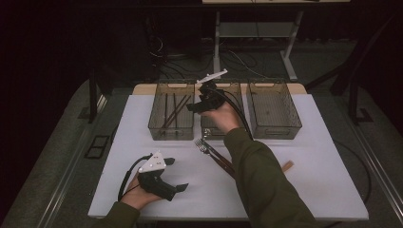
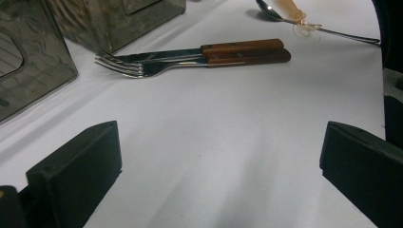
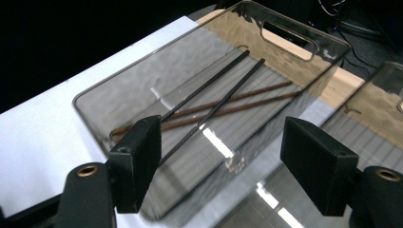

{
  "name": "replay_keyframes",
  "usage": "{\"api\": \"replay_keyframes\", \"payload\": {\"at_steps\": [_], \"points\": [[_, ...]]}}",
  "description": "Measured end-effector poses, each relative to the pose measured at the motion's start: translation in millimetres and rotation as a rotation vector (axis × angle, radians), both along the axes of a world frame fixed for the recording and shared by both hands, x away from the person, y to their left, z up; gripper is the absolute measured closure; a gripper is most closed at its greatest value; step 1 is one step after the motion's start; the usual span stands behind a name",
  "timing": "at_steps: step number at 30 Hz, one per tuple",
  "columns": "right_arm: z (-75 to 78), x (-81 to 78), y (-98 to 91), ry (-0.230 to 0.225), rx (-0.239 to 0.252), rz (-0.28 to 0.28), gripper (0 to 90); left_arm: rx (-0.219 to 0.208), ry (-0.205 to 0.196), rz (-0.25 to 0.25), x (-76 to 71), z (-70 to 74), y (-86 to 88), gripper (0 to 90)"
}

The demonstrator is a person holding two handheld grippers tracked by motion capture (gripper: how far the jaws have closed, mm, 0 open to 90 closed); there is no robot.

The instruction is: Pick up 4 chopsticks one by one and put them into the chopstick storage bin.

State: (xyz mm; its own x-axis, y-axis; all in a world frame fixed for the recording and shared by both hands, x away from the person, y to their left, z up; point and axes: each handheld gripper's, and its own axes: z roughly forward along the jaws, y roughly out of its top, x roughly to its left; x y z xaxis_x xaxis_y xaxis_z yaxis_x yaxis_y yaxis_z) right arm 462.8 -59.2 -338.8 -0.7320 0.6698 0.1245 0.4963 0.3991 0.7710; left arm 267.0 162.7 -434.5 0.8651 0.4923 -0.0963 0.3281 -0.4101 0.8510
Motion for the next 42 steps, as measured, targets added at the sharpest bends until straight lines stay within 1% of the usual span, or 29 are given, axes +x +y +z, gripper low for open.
{"api": "replay_keyframes", "payload": {"at_steps": [3,6,8,9,11,15,16,18,23,24,26,27,28,29,30,32,34,35,42], "points": [[-1.7,-6.2,-13.0,0.000,0.008,0.005,29.5,0.011,0.003,-0.001,0.0,-0.2,0.2,0.0],[-3.8,-11.9,-25.2,-0.005,0.016,0.004,29.2,0.008,0.007,0.003,0.2,-1.2,0.2,0.0],[-5.4,-16.0,-34.7,-0.008,0.032,0.004,29.0,0.002,0.007,0.011,0.4,-1.4,0.2,0.0],[-5.7,-17.7,-37.8,-0.006,0.041,0.005,29.0,0.003,0.007,0.012,0.5,-1.3,0.6,0.0],[-6.4,-22.3,-46.3,-0.013,0.041,0.008,28.9,0.009,0.007,0.013,1.0,-1.3,1.9,0.0],[-8.0,-33.9,-65.0,-0.016,0.035,0.020,28.9,0.005,0.014,0.015,1.8,-1.9,2.6,0.0],[-8.7,-36.4,-70.2,-0.024,0.038,0.024,28.9,0.011,0.010,0.013,2.3,-2.0,2.7,0.0],[-9.7,-42.1,-80.5,-0.017,0.052,0.020,28.9,0.009,0.013,0.014,2.0,-2.2,2.1,0.0],[-14.1,-57.0,-103.8,-0.019,0.071,0.020,28.9,0.008,0.014,0.020,2.2,-1.8,2.5,0.0],[-15.1,-60.0,-107.8,-0.020,0.071,0.023,28.9,0.014,0.014,0.017,2.3,-1.4,2.6,0.0],[-16.4,-65.6,-114.4,-0.023,0.072,0.026,28.9,0.008,0.013,0.021,1.2,-1.7,1.1,0.0],[-17.2,-68.7,-118.0,-0.023,0.074,0.025,28.9,0.021,0.011,0.016,1.1,-1.3,1.2,0.0],[-18.1,-72.0,-121.3,-0.019,0.077,0.025,28.9,0.023,0.011,0.014,0.8,-1.2,0.9,0.0],[-19.2,-74.9,-124.5,-0.018,0.082,0.025,28.9,0.018,0.010,0.017,0.6,-1.5,0.4,0.0],[-20.8,-77.5,-127.4,-0.024,0.085,0.026,28.9,0.019,0.009,0.017,0.7,-1.4,0.4,0.0],[-23.4,-82.3,-133.0,-0.020,0.088,0.025,28.9,0.024,0.011,0.019,1.0,-1.3,0.8,0.0],[-26.4,-87.3,-138.9,-0.020,0.088,0.022,28.9,0.017,0.012,0.027,1.0,-1.8,1.1,0.0],[-27.3,-88.8,-140.9,-0.019,0.089,0.022,28.9,0.013,0.011,0.028,1.2,-2.2,1.4,0.0],[-33.7,-102.2,-160.2,-0.018,0.108,0.007,28.9,0.020,0.009,0.027,1.2,-2.0,2.0,0.0]]}}
